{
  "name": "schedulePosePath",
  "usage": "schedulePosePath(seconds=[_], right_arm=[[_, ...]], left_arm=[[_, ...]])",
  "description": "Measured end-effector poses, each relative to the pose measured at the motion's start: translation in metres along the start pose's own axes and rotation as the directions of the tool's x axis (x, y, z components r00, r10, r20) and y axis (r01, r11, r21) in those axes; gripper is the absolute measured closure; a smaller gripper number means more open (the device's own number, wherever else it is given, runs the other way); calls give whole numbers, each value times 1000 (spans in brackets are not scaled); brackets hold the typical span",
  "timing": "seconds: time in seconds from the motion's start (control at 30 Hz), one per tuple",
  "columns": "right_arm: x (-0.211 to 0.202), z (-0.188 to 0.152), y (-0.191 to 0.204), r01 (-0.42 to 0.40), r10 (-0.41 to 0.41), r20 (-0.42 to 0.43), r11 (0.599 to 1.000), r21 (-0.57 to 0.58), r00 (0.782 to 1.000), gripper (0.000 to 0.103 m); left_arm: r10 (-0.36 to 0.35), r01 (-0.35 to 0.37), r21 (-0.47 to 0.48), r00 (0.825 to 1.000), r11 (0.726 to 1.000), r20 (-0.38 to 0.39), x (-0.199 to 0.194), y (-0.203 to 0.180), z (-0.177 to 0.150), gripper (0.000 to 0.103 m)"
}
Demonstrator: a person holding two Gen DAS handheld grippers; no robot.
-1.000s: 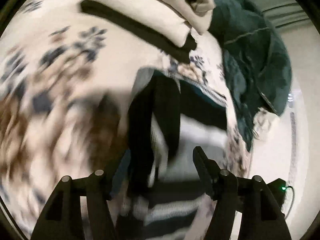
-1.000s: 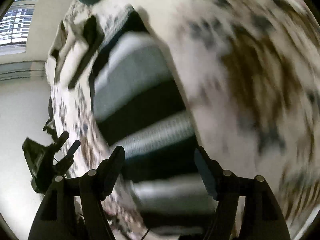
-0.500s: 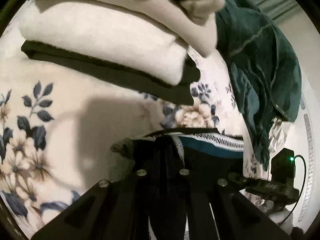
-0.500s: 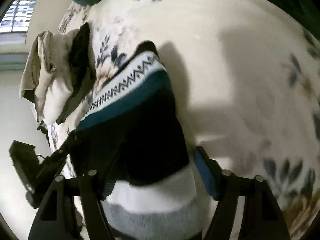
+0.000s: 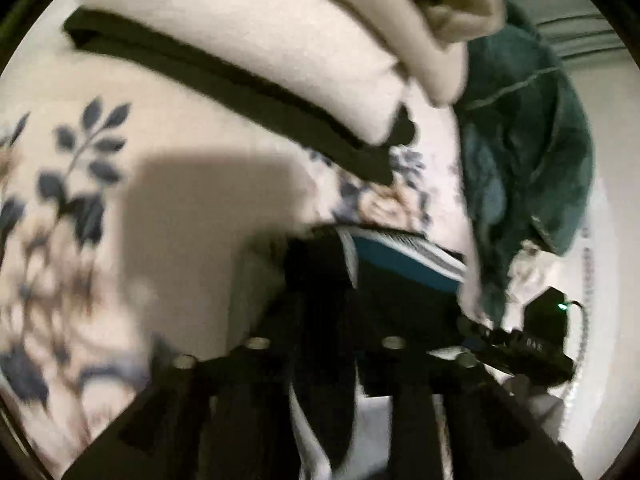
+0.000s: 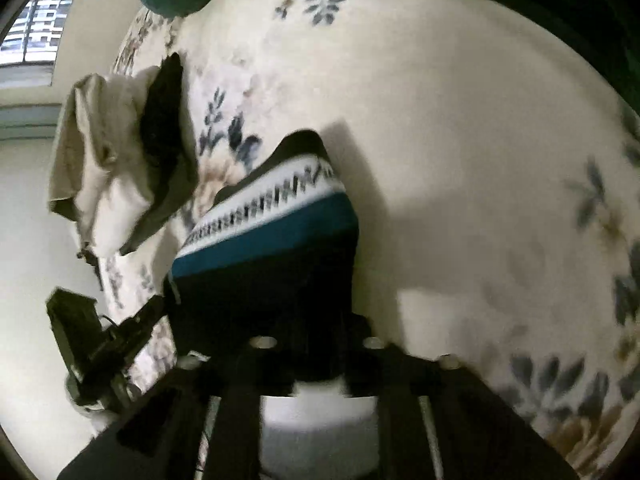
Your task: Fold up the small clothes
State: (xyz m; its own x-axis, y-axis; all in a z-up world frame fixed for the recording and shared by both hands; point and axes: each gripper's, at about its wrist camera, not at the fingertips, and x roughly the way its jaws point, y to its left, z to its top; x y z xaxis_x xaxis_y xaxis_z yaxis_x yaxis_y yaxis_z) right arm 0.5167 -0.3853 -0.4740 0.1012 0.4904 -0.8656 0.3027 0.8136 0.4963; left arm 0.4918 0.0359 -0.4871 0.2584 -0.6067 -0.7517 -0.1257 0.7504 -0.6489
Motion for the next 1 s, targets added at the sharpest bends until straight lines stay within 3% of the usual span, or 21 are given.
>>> schedulePosePath(seconds=[0.03, 0.07, 0.2, 0.23, 0.27, 0.3, 0.33, 0.37, 0.53, 0.63, 0.7, 0.77, 0.8, 0.83, 0.87, 0.9, 0.97, 1.0], right_arm=[[-6, -7, -3, -22, 22, -3, 1000, 3, 1000, 46], [-9, -15, -6, -42, 42, -11, 999, 10, 999, 34], [-4, -50, -19, -78, 83, -92, 995, 56, 992, 34], [2, -57, -21, -85, 92, -116, 994, 67, 989, 34], [7, -64, -22, -91, 99, -128, 993, 74, 987, 34], [12, -71, -24, -101, 111, -134, 992, 81, 985, 34], [14, -77, -24, -110, 120, -130, 991, 82, 984, 50], [15, -83, -23, -103, 111, -108, 992, 73, 988, 74], [-4, -96, 4, -57, 55, -29, 997, -55, 998, 79], [11, -93, 9, 65, -69, -38, 993, -100, 997, 79], [13, -91, 11, 76, -81, -55, 993, -89, 995, 74], [8, -90, 10, 61, -66, -83, 996, -60, 994, 60], [3, -90, 7, 26, -29, -88, 999, -37, 996, 55], [0, -92, 3, -8, 7, -85, 1000, -12, 996, 43], [-2, -93, -1, -28, 29, -81, 1000, 8, 996, 35], [-3, -97, -6, -46, 48, -85, 999, 28, 995, 33], [5, -103, -15, -49, 55, -117, 997, 56, 992, 33], [12, -109, -18, -45, 55, -139, 996, 74, 989, 33]], left_arm=[[-11, 11, -15, 1000, 1000, -15, -4, 2, -10, 55], [-28, 27, -29, 999, 999, -31, -5, 4, -18, 53], [-48, 44, -61, 997, 997, -66, 5, 7, -50, 57], [-31, 29, -46, 998, 999, -46, 5, 4, -55, 90], [-7, 5, -38, 999, 999, -50, 10, 2, -59, 98], [8, -10, -41, 999, 999, -36, 11, 1, -61, 99], [28, -28, -35, 1000, 999, -3, 8, -1, -62, 99], [46, -46, -20, 999, 999, 22, 3, -3, -61, 100], [167, -166, 49, 986, 985, -1, 14, 8, -56, 99], [121, -119, 48, 992, 992, -35, 14, 6, -56, 98], [32, -34, -32, 998, 999, -53, 6, 10, -56, 95], [-43, 38, -86, 998, 996, -55, 0, 14, -60, 79], [-71, 65, -99, 996, 993, -58, 1, 16, -64, 62], [-69, 62, -101, 995, 993, -66, 4, 14, -67, 56], [-72, 63, -94, 993, 994, -95, 14, 13, -74, 57], [-57, 48, -80, 992, 996, -113, 21, 10, -80, 59], [-2, 1, -16, 997, 1000, -80, 23, 1, -90, 87], [18, -18, 8, 998, 1000, -58, 20, -4, -91, 90]])
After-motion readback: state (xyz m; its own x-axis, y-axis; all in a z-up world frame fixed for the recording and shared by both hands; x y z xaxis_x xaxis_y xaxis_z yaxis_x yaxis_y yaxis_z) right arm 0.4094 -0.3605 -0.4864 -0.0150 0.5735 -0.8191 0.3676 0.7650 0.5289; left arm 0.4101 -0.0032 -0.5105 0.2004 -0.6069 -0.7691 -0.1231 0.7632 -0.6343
